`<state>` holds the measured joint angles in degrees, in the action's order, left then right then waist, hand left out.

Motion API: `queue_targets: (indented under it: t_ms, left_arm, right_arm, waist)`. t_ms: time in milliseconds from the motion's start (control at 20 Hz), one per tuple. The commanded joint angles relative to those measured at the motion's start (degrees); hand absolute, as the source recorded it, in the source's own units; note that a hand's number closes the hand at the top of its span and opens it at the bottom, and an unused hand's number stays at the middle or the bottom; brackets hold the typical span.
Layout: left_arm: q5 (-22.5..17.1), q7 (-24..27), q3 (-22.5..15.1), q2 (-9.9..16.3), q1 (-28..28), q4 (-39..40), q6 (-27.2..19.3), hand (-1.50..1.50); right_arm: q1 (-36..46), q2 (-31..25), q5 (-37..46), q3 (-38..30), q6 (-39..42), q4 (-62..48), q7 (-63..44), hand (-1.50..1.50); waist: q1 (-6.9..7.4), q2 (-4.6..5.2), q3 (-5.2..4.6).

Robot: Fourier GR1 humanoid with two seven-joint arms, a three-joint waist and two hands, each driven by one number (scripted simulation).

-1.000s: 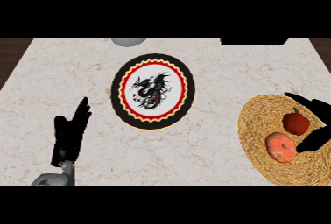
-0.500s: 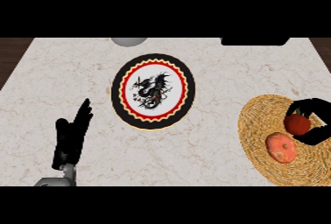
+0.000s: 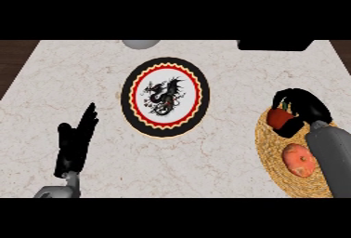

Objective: Pick the bell pepper from the placemat and place it in the plate

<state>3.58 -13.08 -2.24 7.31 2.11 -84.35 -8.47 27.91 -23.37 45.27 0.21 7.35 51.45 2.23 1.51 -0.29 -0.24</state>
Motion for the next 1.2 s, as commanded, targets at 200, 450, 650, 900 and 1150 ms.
queue_targets:
  t_ms: [200,450,650,900,1150]
  left_arm:
    - [0.8,-0.9,-3.0,-0.9,3.5,0.4,1.7,0.0]
    - [1.6,-1.4,-4.6,-1.8,5.5,1.6,2.1,0.0]
    - [1.5,-1.2,-4.0,-1.5,4.9,1.6,2.0,0.0]
    - [2.3,-1.8,-4.8,-2.7,5.3,1.8,0.8,0.0]
    - [2.2,0.4,-3.7,-1.9,4.6,3.1,1.0,0.0]
  right_arm:
    - [15.0,22.8,8.6,7.5,-13.3,2.8,-26.6,1.5]
    - [25.2,23.2,12.6,13.7,-21.2,2.7,-43.1,1.5]
    - [32.1,23.3,19.7,17.7,-27.2,2.2,-57.5,1.5]
    - [38.6,23.3,22.2,23.5,-28.4,-1.7,-75.2,1.5]
    - [41.4,23.3,20.2,26.5,-28.0,-4.6,-82.2,1.5]
  waist:
    - [6.94,0.47,-0.23]
    - [8.22,0.76,-0.09]
    - [8.09,0.31,-0.18]
    - [7.36,0.74,-0.04]
    - [7.0,1.06,-0.01]
